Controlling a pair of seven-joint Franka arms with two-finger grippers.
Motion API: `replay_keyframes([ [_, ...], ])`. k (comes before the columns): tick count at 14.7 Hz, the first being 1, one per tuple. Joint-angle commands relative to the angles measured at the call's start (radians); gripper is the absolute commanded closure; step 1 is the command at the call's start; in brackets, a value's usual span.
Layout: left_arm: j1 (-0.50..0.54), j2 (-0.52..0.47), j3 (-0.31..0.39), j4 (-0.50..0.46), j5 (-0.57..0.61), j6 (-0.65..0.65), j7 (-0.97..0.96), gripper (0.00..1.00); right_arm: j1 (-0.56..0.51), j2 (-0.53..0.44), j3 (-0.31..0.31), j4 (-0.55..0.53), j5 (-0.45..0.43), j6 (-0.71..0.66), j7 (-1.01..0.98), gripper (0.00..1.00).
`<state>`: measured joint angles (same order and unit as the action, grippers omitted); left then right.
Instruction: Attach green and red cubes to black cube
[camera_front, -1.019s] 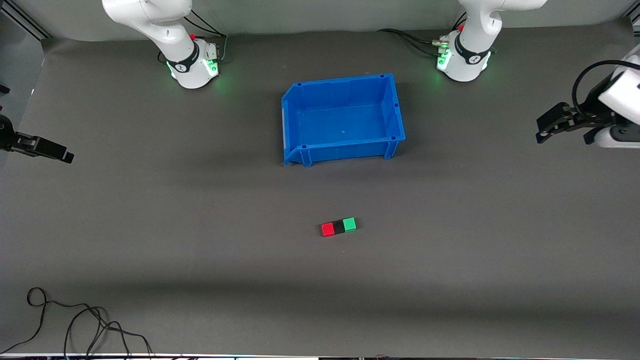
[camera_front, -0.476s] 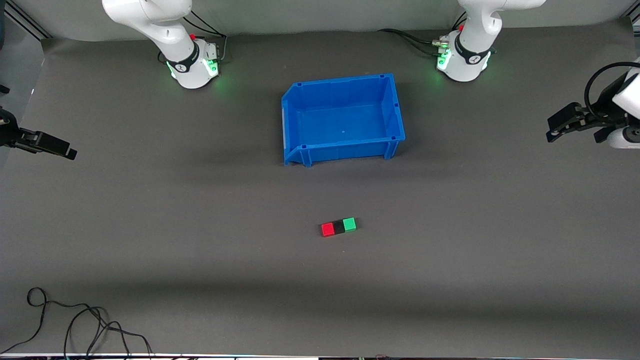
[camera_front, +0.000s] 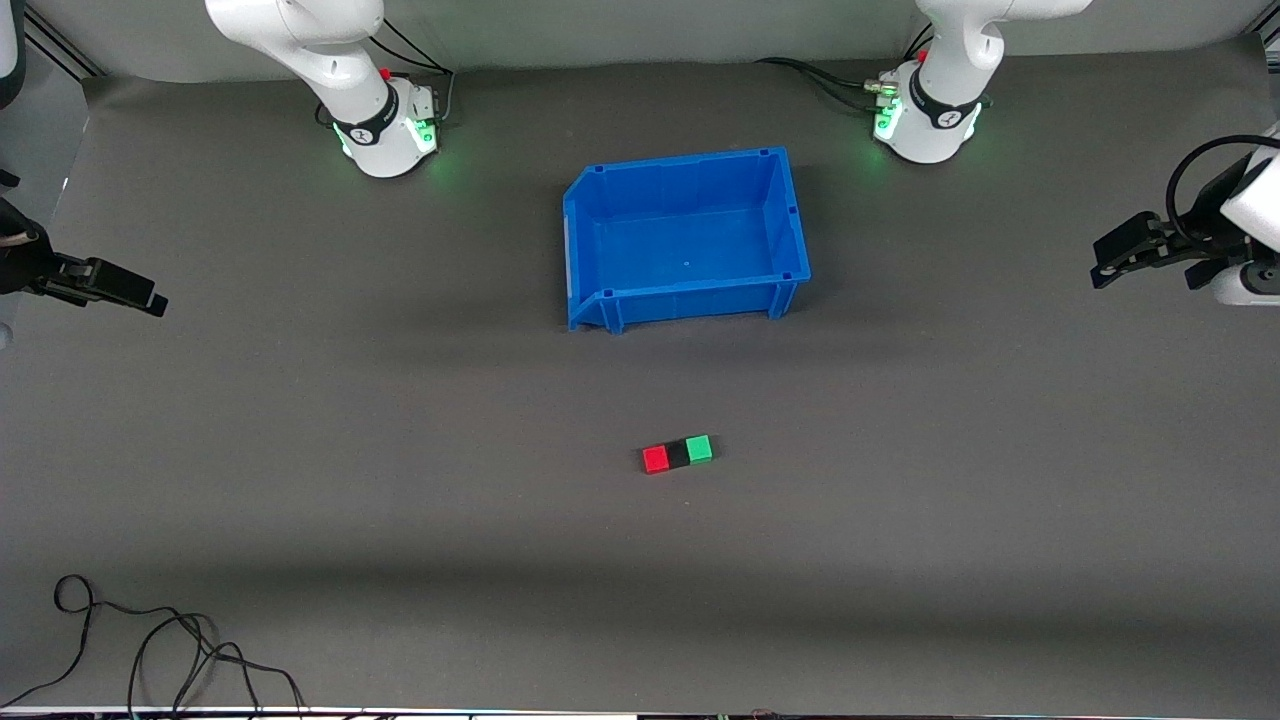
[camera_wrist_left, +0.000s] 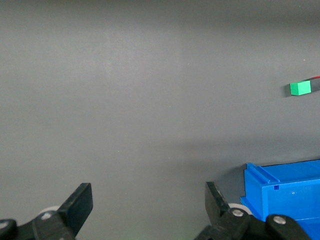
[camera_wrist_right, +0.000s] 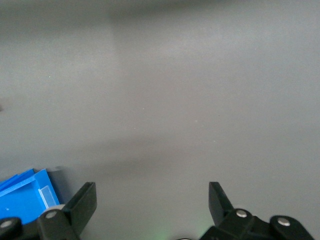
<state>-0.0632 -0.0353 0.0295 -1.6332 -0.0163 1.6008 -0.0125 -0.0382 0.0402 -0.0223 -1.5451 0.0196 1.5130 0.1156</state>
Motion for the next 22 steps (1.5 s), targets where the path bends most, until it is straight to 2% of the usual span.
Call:
replay_keyframes([
  [1, 0.003, 0.005, -0.005, 0.009, 0.013, -0.013, 0.011, 0.0, -0.029, -0.031, 0.044, -0.033, -0.032, 0.018, -0.001, 0.01],
  [8, 0.0, 0.011, -0.006, 0.024, 0.013, -0.015, 0.011, 0.0, -0.009, -0.026, 0.035, -0.03, -0.033, 0.016, -0.001, 0.01],
  [11, 0.0, 0.014, -0.006, 0.026, 0.013, -0.015, 0.011, 0.0, 0.052, -0.017, -0.025, -0.027, -0.035, 0.016, -0.001, 0.01],
  [22, -0.006, 0.015, -0.007, 0.044, 0.013, -0.028, 0.011, 0.0, 0.057, -0.019, -0.025, -0.024, -0.036, 0.018, -0.002, 0.01],
])
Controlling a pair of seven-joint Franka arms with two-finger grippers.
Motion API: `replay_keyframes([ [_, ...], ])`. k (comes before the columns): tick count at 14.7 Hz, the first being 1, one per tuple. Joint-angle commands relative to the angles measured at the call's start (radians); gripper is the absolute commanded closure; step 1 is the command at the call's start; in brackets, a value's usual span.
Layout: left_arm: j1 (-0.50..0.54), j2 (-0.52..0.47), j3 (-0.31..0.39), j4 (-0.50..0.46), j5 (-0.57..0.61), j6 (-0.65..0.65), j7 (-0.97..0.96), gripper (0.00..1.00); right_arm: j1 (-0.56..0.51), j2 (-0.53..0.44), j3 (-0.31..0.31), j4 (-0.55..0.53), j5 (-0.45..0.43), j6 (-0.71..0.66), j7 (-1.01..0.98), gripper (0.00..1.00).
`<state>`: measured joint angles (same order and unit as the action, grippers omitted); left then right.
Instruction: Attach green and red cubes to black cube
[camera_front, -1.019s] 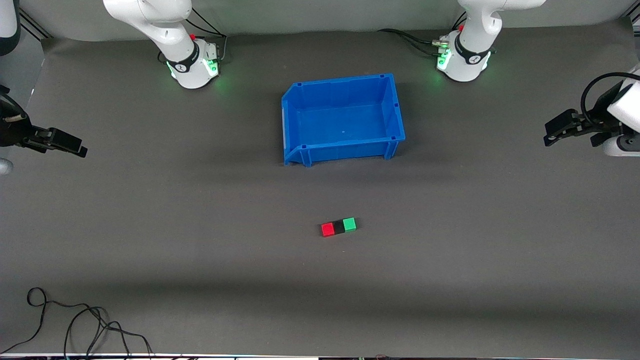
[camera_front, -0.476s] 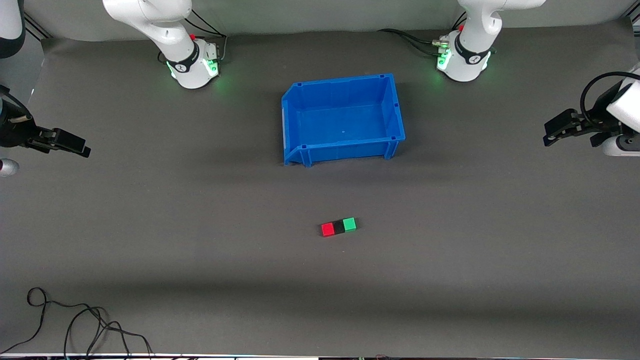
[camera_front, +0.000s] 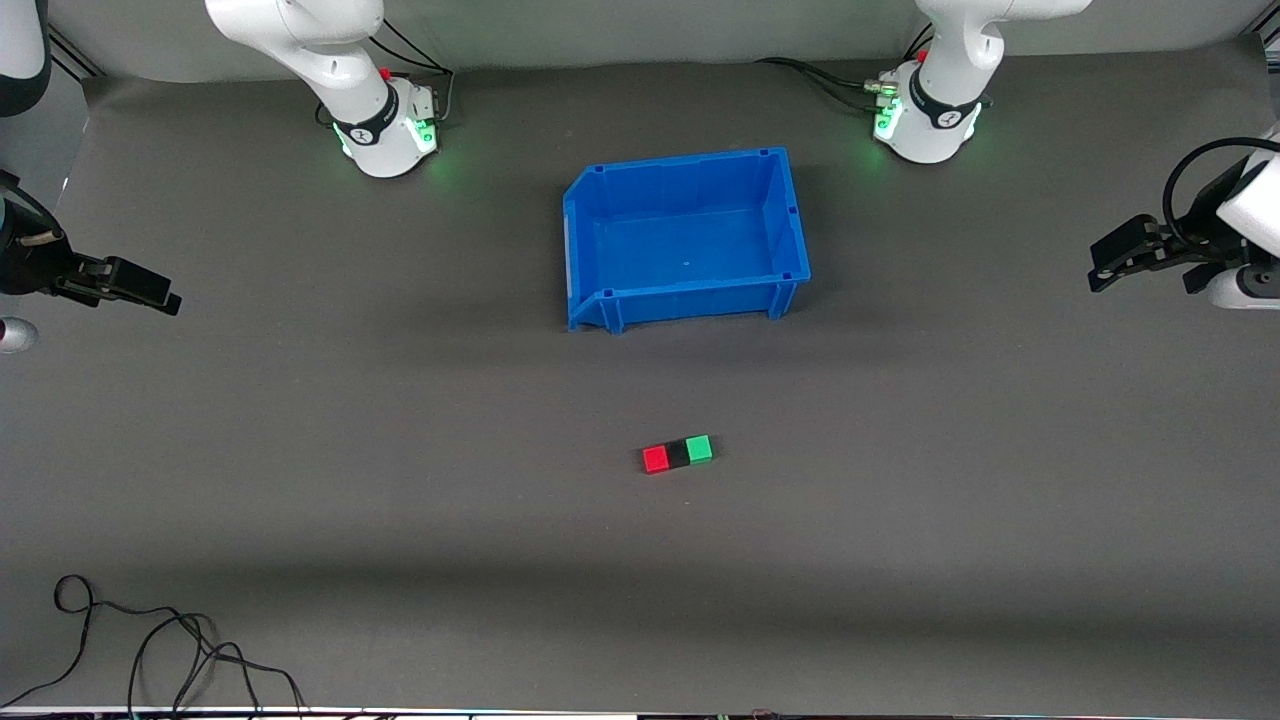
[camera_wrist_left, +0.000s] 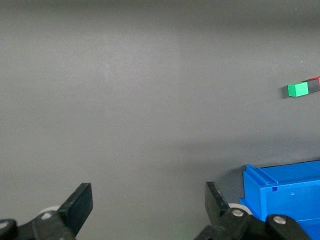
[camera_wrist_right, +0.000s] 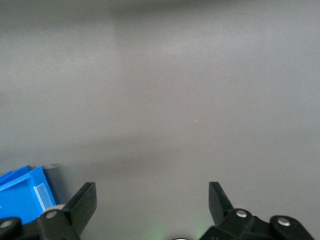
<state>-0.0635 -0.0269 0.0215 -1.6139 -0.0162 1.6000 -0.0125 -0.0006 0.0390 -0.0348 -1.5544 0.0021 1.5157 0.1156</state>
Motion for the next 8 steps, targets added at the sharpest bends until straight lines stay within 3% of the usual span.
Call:
replay_keyframes([
  [1, -0.006, 0.007, 0.002, 0.025, 0.015, -0.028, 0.011, 0.0, 0.019, -0.018, -0.014, -0.015, -0.019, 0.014, -0.002, 0.01],
  [8, -0.007, 0.013, 0.002, 0.025, 0.015, -0.029, 0.011, 0.0, 0.019, -0.018, -0.014, -0.018, -0.019, 0.014, -0.004, 0.01],
])
